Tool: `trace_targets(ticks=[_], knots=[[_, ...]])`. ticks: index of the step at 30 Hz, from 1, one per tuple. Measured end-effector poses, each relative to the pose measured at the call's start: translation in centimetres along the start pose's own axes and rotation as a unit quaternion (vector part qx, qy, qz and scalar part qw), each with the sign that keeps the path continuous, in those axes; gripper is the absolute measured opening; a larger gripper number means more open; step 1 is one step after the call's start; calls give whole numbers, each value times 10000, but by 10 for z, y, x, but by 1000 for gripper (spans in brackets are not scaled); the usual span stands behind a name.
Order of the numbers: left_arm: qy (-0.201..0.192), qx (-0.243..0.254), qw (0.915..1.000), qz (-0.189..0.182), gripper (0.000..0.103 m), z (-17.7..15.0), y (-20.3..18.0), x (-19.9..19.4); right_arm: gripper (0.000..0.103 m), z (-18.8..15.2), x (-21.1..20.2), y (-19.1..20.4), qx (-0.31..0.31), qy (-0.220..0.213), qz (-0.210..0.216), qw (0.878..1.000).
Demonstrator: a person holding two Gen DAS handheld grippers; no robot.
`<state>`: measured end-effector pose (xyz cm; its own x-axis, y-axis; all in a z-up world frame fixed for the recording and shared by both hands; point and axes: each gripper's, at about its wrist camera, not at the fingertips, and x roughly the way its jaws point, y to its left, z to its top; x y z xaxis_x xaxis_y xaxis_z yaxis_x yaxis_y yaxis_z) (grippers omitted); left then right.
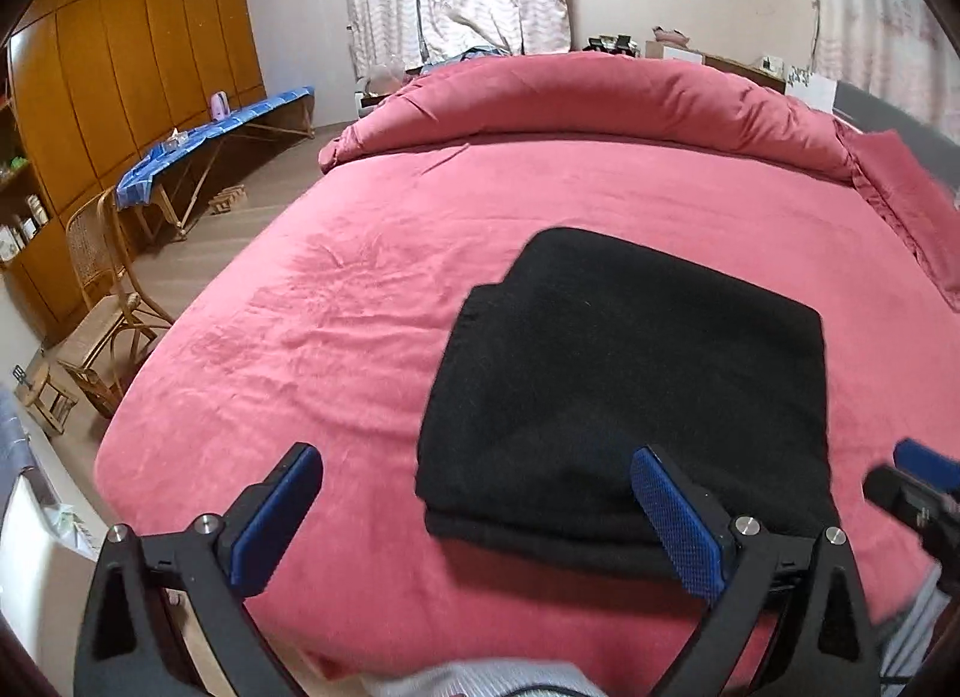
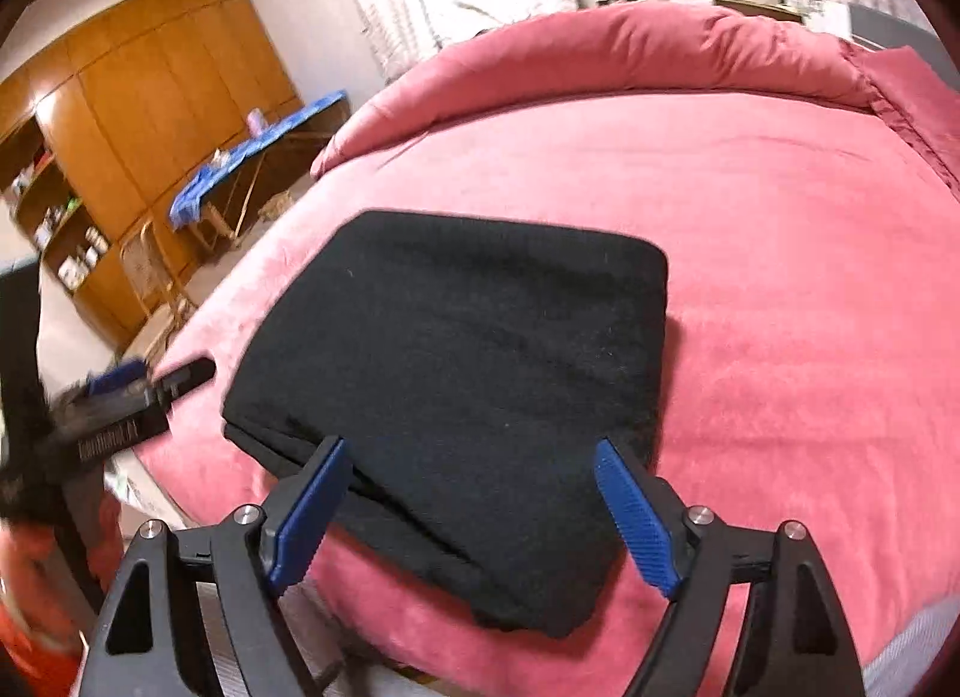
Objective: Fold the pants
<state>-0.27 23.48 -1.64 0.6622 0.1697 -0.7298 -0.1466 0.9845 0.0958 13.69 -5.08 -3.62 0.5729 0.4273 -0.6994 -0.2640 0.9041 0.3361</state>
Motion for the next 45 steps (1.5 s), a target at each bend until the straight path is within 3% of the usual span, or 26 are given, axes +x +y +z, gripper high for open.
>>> trace_targets(ticks=[6,11,45], knots=[[-148,279,9979,571,103,-15,-20,-34,85,-7,-22,8,106,-179,-196,9996],[-2,134,9995,273,103,-22,-22,-43,85,-9,-28,17,-55,-227,-393,9990],[39,-82,9996,253,103,-25,-23,-45,85,-11,-27,26,-135,-223,-552,9981]])
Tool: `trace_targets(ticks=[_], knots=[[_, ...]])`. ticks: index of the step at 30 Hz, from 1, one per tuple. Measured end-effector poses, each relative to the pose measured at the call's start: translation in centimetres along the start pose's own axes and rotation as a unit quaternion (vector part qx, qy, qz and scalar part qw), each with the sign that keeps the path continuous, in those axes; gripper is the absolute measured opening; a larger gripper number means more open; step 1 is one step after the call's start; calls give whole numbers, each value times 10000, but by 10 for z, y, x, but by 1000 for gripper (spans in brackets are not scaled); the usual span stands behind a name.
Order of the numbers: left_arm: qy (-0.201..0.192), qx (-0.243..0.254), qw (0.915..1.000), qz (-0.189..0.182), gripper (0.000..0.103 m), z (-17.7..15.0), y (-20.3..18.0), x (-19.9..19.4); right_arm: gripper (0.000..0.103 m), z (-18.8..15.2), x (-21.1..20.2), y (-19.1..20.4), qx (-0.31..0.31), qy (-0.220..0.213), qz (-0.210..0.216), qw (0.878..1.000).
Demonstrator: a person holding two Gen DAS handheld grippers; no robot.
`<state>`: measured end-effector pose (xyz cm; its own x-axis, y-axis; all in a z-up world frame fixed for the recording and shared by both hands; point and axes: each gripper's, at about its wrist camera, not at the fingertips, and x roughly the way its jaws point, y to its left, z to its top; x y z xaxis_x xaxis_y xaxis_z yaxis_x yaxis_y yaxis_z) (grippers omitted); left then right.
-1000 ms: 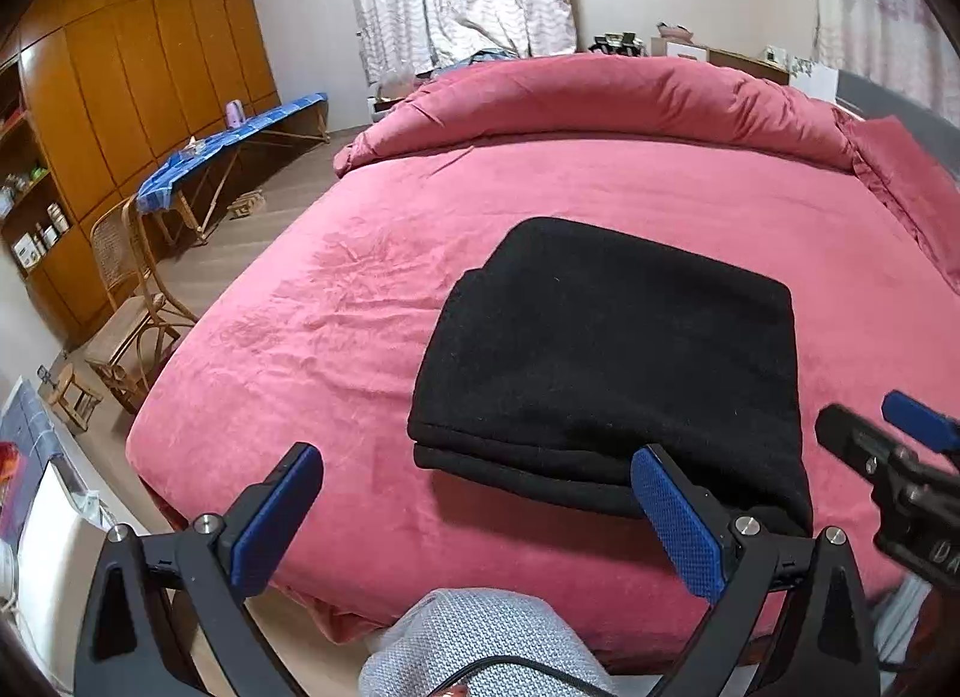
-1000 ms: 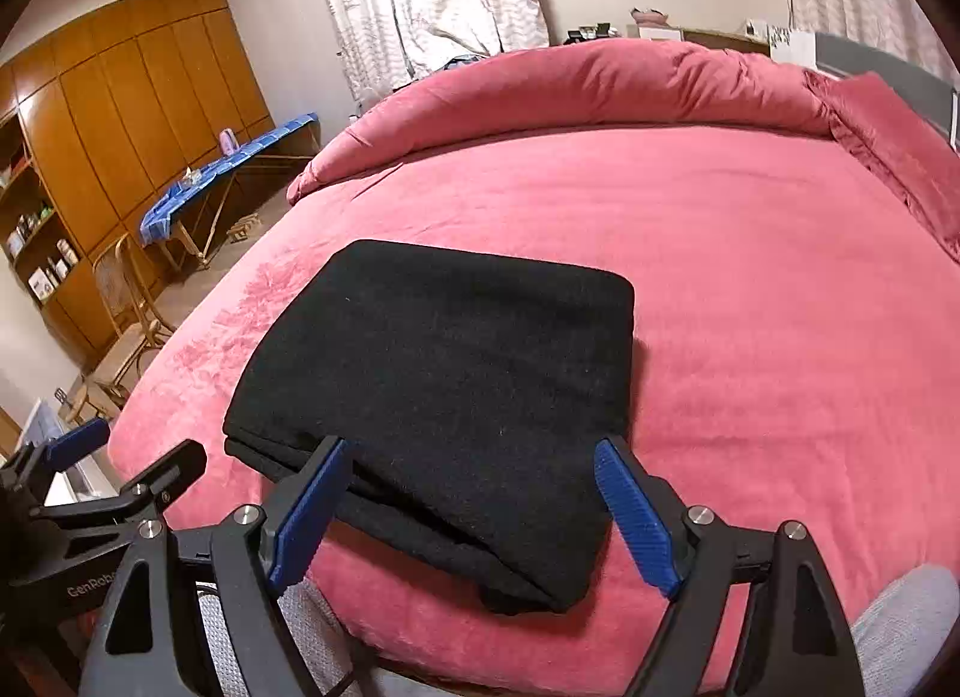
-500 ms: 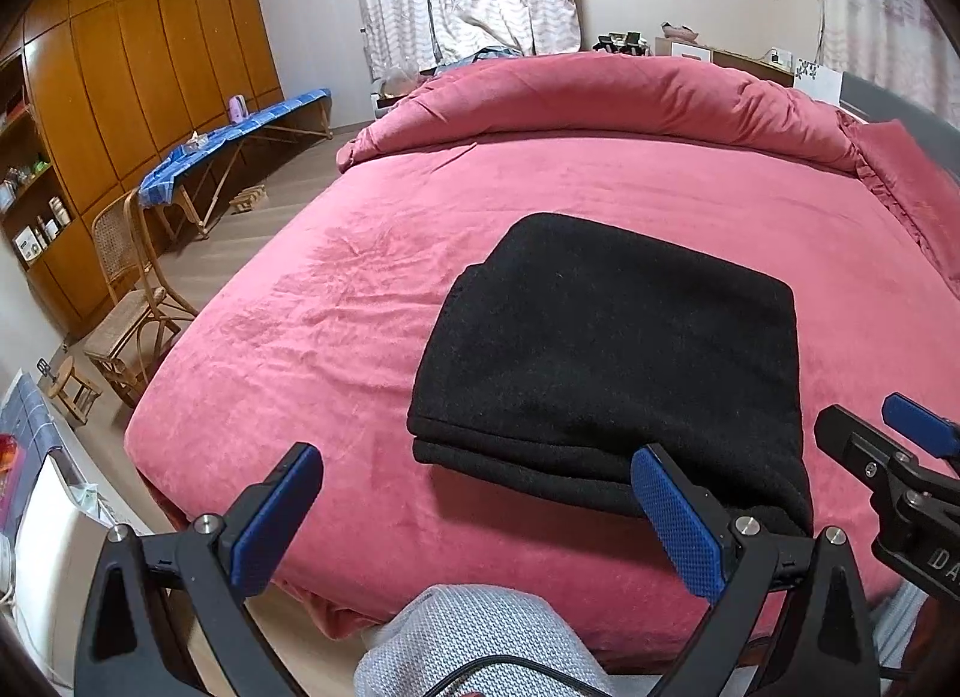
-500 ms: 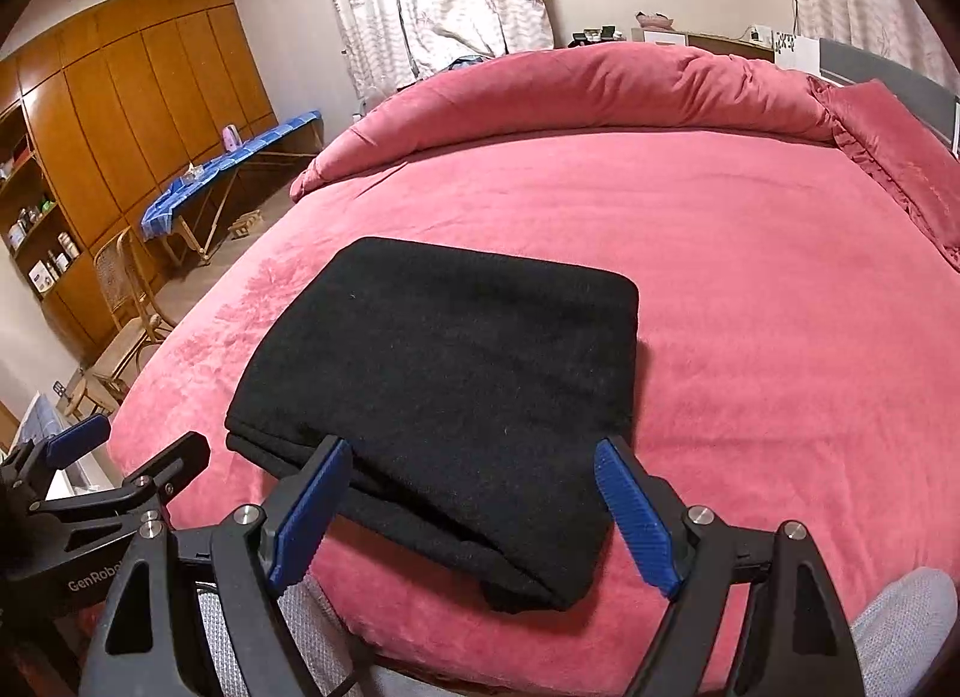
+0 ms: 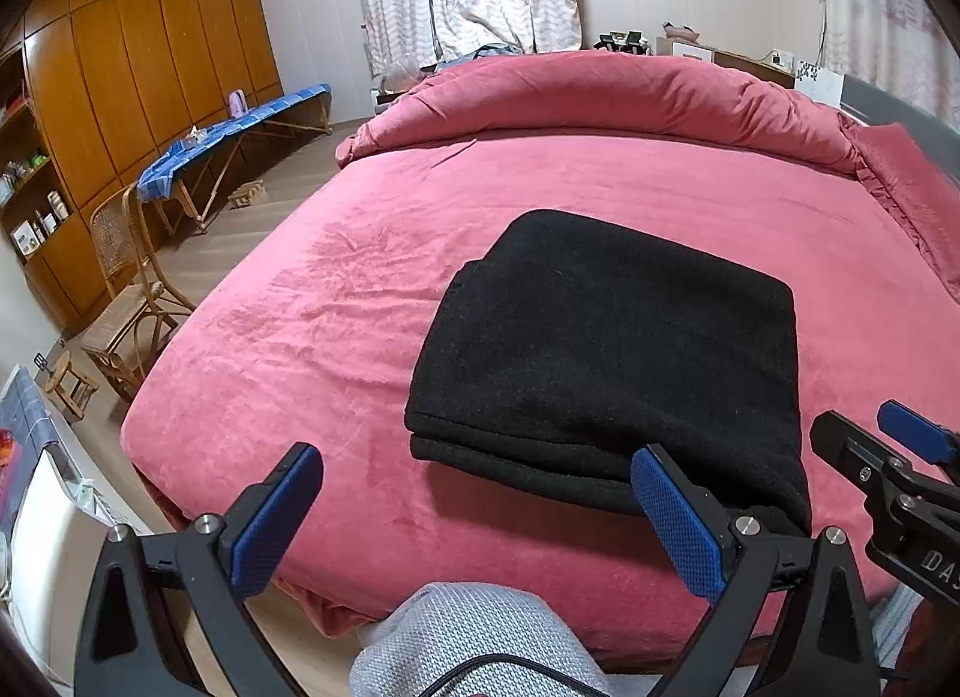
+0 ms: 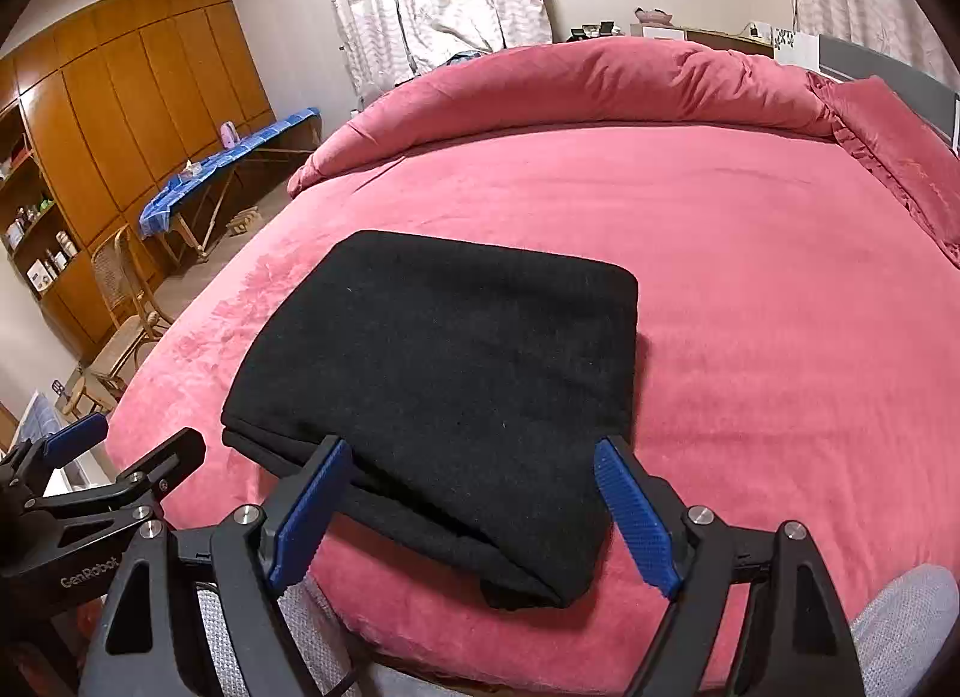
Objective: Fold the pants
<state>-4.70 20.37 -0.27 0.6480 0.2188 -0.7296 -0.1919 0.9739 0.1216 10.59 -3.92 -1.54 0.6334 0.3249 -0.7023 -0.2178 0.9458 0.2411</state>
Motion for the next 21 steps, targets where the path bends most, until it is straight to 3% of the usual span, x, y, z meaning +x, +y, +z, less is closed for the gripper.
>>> trace_targets(ticks=[21], knots=[[-48,-37,10000,56,103,-3,-3,-3,85,1,1,-5,7,55,-56,10000]])
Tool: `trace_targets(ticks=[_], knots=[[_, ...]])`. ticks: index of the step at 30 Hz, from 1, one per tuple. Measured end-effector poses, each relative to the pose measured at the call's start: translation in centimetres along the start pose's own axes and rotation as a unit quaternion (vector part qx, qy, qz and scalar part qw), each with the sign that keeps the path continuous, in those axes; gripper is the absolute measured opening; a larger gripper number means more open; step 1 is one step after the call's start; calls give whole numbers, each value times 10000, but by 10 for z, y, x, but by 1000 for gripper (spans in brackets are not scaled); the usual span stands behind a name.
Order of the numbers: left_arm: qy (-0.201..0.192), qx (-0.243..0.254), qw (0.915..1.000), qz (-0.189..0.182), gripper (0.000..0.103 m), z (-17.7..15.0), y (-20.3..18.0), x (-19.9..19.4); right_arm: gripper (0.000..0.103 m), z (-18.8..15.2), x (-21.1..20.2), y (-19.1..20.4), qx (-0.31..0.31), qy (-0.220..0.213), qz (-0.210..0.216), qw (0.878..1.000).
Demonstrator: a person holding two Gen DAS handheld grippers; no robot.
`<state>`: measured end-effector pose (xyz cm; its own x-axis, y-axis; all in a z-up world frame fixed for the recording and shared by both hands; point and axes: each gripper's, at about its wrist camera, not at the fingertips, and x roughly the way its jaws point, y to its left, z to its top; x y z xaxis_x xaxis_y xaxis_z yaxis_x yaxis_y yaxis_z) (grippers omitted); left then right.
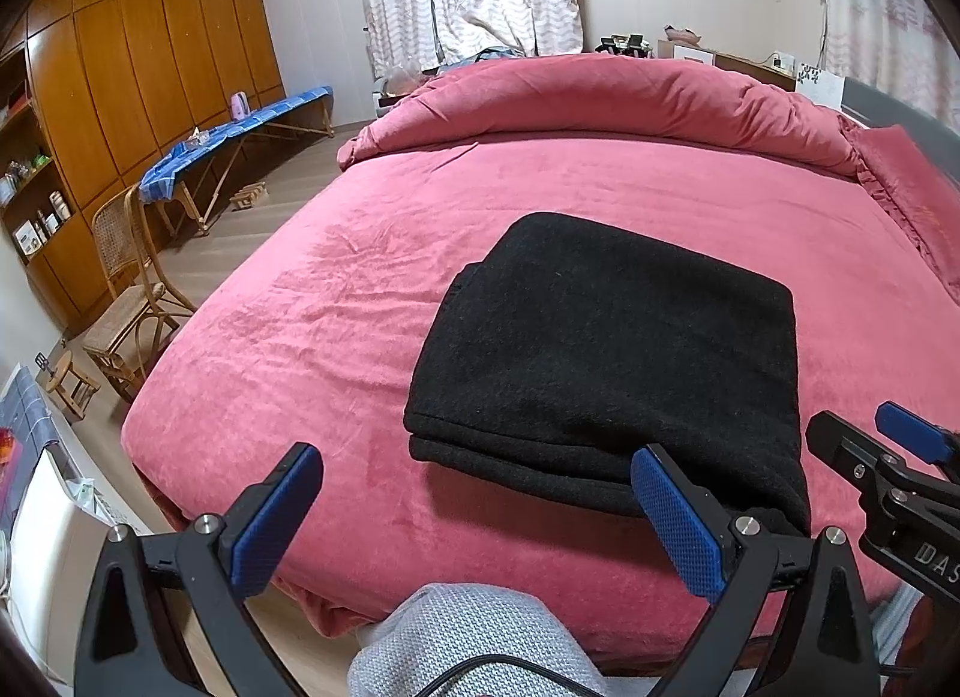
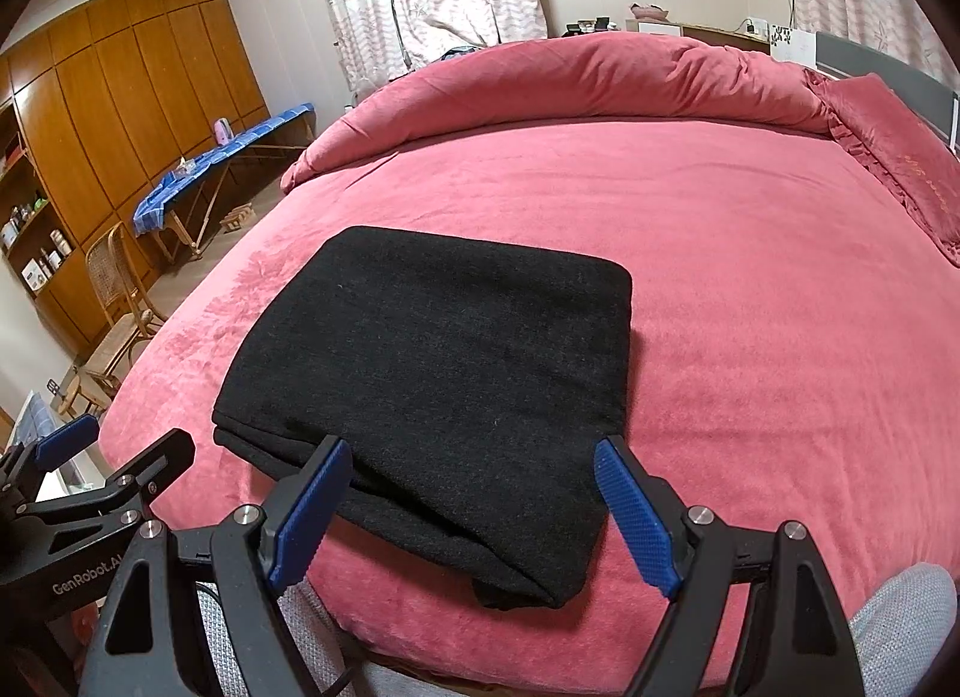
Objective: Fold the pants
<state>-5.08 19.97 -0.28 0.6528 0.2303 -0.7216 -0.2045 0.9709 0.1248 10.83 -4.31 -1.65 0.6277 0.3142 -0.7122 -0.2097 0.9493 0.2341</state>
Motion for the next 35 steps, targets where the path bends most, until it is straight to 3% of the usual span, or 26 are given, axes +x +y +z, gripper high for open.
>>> trace_targets(ticks=[19,29,35], knots=[[95,148,9998,-83,103,0,-2,4,85,0,4,-3,45,56,-2,10000],[78,-83,9998,-167,103,1,4,3,85,-2,4,-1,87,47,2,10000],[33,-206,9998,-27,103,-1,8,4,85,-2,5,-2,126,46,7,9999]])
